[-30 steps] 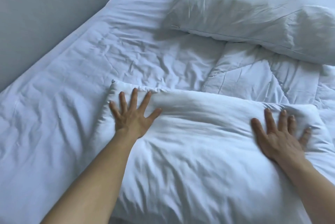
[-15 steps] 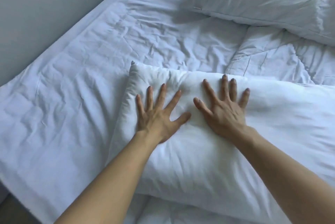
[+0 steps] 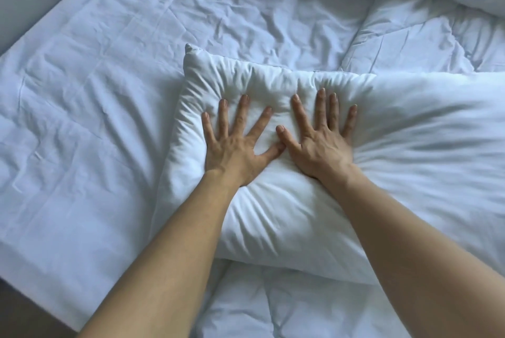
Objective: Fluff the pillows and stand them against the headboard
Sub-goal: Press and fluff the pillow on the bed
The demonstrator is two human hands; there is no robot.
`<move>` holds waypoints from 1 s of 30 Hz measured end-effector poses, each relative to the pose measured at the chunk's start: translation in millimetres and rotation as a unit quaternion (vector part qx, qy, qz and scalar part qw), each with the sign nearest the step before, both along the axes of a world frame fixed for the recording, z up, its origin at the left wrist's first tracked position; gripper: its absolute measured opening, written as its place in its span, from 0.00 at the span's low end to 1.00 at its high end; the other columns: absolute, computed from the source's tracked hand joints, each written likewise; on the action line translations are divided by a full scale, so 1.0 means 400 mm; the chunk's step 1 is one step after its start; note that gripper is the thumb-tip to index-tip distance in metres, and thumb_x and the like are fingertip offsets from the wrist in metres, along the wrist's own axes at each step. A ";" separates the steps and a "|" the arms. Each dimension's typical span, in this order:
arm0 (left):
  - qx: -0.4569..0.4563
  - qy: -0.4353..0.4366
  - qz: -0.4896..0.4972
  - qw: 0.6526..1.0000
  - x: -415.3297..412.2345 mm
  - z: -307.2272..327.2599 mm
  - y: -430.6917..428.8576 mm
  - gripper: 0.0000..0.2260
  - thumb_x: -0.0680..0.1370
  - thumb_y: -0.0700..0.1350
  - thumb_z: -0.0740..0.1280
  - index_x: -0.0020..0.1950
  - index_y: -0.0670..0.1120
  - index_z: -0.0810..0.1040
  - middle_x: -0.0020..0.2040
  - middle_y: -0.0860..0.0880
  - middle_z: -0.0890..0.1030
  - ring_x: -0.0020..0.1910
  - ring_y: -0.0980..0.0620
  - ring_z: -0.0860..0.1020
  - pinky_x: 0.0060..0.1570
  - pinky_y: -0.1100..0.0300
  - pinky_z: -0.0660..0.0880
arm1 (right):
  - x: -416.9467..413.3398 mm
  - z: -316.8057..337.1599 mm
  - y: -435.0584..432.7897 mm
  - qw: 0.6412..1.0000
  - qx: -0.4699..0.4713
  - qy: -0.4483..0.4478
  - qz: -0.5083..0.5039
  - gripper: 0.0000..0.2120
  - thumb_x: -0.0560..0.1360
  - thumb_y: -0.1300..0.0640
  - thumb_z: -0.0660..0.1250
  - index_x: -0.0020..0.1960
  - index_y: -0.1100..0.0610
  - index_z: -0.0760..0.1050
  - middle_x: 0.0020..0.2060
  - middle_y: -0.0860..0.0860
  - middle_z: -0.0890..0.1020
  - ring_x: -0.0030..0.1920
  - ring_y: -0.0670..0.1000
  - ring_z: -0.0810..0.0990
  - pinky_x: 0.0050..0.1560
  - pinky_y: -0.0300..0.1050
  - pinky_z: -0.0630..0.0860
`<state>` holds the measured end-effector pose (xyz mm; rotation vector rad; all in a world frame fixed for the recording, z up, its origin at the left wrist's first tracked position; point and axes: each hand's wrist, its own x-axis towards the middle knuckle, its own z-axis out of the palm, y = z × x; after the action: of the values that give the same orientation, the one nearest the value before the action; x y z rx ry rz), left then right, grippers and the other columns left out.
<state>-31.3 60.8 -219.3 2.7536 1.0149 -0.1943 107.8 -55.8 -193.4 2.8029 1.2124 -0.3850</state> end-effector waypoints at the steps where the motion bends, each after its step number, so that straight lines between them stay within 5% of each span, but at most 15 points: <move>1: -0.008 0.006 0.000 1.000 -0.003 0.015 -0.001 0.37 0.72 0.80 0.39 0.78 0.69 0.35 0.82 0.54 0.33 0.81 0.40 0.34 0.73 0.30 0.35 | -0.004 0.012 -0.003 1.000 -0.004 0.015 -0.001 0.36 0.77 0.26 0.39 0.80 0.37 0.36 0.81 0.55 0.35 0.80 0.55 0.31 0.73 0.66 0.27; 8: -0.064 0.037 -0.007 0.997 -0.098 0.126 -0.031 0.36 0.74 0.78 0.42 0.79 0.68 0.37 0.82 0.53 0.34 0.81 0.43 0.33 0.75 0.33 0.36 | -0.130 0.109 -0.076 0.995 0.011 0.090 -0.036 0.37 0.76 0.24 0.39 0.80 0.37 0.37 0.81 0.55 0.35 0.80 0.56 0.31 0.74 0.67 0.28; 13: -0.032 -0.026 0.006 0.999 -0.266 0.097 -0.108 0.34 0.77 0.75 0.46 0.81 0.67 0.43 0.84 0.52 0.38 0.82 0.46 0.38 0.77 0.34 0.40 | -0.253 0.097 -0.155 0.998 0.028 0.055 0.000 0.37 0.77 0.24 0.42 0.80 0.36 0.38 0.81 0.56 0.34 0.80 0.56 0.31 0.75 0.66 0.30; 18: -0.019 -0.045 0.027 0.998 -0.307 0.028 -0.127 0.32 0.77 0.74 0.44 0.81 0.67 0.47 0.84 0.52 0.43 0.83 0.46 0.42 0.77 0.33 0.47 | -0.228 0.064 -0.188 1.000 0.019 0.018 0.003 0.35 0.77 0.25 0.43 0.80 0.35 0.39 0.81 0.54 0.34 0.81 0.55 0.34 0.77 0.65 0.33; 24: -0.037 -0.010 0.031 0.999 -0.303 0.030 -0.123 0.33 0.77 0.75 0.41 0.79 0.68 0.35 0.81 0.54 0.31 0.81 0.46 0.32 0.77 0.33 0.42 | -0.213 0.069 -0.199 0.999 0.027 0.012 0.016 0.35 0.77 0.25 0.43 0.80 0.34 0.38 0.81 0.53 0.33 0.81 0.53 0.33 0.76 0.62 0.30; 30: -0.047 -0.035 0.104 0.993 -0.257 0.089 -0.196 0.34 0.76 0.74 0.46 0.81 0.66 0.45 0.84 0.51 0.40 0.82 0.36 0.41 0.74 0.27 0.45 | -0.091 0.127 -0.334 1.000 -0.002 0.003 -0.005 0.36 0.77 0.24 0.43 0.80 0.34 0.37 0.80 0.53 0.33 0.80 0.55 0.31 0.75 0.63 0.28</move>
<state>-133.9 -17.4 -183.7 2.5318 1.2296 -0.1099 71.5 -189.4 -142.4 2.8089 1.1974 -0.3971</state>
